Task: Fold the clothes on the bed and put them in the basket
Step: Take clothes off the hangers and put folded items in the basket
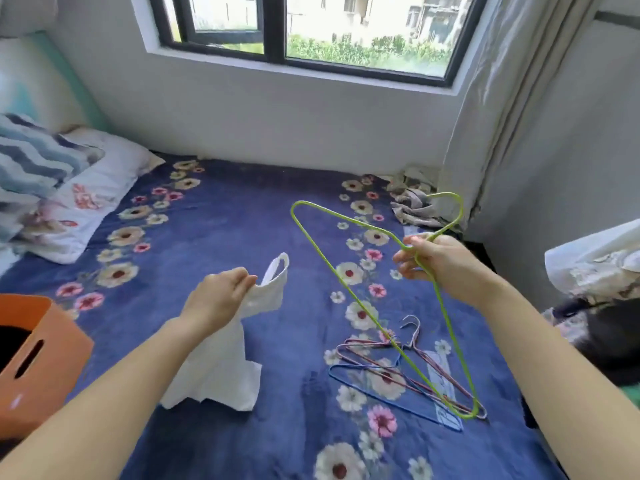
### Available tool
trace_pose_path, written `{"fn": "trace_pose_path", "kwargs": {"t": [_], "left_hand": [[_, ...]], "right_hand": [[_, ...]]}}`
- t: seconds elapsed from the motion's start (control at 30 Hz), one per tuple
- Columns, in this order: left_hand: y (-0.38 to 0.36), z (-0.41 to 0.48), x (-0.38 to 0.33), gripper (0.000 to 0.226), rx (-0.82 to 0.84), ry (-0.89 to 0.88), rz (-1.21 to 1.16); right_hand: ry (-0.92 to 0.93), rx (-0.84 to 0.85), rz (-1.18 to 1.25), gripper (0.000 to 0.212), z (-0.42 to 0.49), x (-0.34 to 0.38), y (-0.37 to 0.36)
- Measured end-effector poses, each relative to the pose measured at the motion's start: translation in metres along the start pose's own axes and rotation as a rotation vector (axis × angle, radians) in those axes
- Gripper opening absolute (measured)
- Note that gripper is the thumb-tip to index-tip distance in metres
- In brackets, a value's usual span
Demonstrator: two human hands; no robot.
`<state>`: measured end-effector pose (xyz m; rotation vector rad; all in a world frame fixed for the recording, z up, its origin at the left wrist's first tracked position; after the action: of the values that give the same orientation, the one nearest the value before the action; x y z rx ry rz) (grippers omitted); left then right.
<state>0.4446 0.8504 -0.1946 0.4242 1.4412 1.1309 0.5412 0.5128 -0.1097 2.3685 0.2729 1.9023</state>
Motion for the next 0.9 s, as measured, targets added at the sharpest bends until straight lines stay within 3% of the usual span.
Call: {"fn": "trace_pose_path", "kwargs": {"t": [0.23,0.37,0.47,0.53,0.6,0.63,0.7,0.77,0.83,0.9], "left_hand": [[-0.084,-0.014,-0.013,0.035,0.352,0.152,0.106],[-0.107,-0.025,-0.015,0.021,0.511,0.227,0.133],[-0.11,-0.029,-0.014,0.021,0.519,0.23,0.133],[-0.106,-0.03,-0.016,0.016,0.522,0.237,0.101],[-0.098,-0.031,-0.018,0.009,0.52,0.249,0.058],[-0.093,-0.032,-0.02,0.008,0.522,0.25,0.033],[-0.082,-0.036,-0.022,0.007,0.538,0.247,-0.008],[-0.067,-0.04,-0.023,0.006,0.55,0.239,-0.033],[-0.047,-0.041,-0.024,0.01,0.534,0.229,-0.068],[-0.025,-0.039,-0.025,0.008,0.489,0.221,-0.127]], "right_hand": [[-0.237,-0.033,-0.426,0.028,0.055,-0.193,0.056],[-0.396,-0.047,-0.557,0.031,0.085,-0.285,0.067],[-0.486,-0.006,-0.684,0.027,0.099,-0.323,0.075],[-0.49,0.002,-0.925,0.03,0.105,-0.337,0.078],[-0.42,0.006,-1.162,0.025,0.101,-0.325,0.061],[-0.338,0.021,-1.154,0.022,0.098,-0.315,0.042],[-0.186,0.159,-0.937,0.042,0.089,-0.292,-0.012],[-0.12,0.404,-0.719,0.088,0.068,-0.27,-0.07],[-0.051,0.643,-0.761,0.122,0.038,-0.253,-0.119],[0.07,0.721,-0.96,0.125,0.006,-0.249,-0.154]]}}
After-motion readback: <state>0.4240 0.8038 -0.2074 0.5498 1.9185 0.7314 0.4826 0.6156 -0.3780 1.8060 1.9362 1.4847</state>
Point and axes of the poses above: each hand's wrist, its own z-axis towards the middle knuckle, its own y-axis out of the back of the hand, x = y × z, the point moved 3 cm from there along z, towards the middle knuckle, and after that the axes turned 14 degrees about -x, right-handed, at the moved point
